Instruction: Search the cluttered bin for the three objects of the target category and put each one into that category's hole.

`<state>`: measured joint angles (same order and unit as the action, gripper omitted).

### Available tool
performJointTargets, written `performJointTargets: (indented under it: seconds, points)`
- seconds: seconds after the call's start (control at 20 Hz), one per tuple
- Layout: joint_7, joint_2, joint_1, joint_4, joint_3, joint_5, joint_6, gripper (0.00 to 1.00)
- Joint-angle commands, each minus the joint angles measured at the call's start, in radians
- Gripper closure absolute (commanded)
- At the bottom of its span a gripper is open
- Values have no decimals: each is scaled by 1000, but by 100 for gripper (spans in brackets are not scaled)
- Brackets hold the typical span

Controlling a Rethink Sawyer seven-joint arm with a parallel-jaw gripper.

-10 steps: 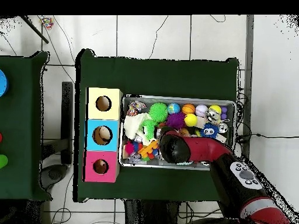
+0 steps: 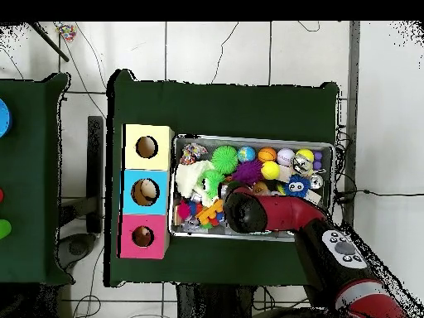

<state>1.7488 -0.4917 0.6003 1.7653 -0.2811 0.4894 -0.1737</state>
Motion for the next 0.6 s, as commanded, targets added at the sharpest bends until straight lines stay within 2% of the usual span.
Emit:
performJointTargets:
  seconds: [0.05,0.6]
  points:
    - [55,30,-4,-22,44,3,-105,100]
    - [55,9,17,21,50,16,-76,100]
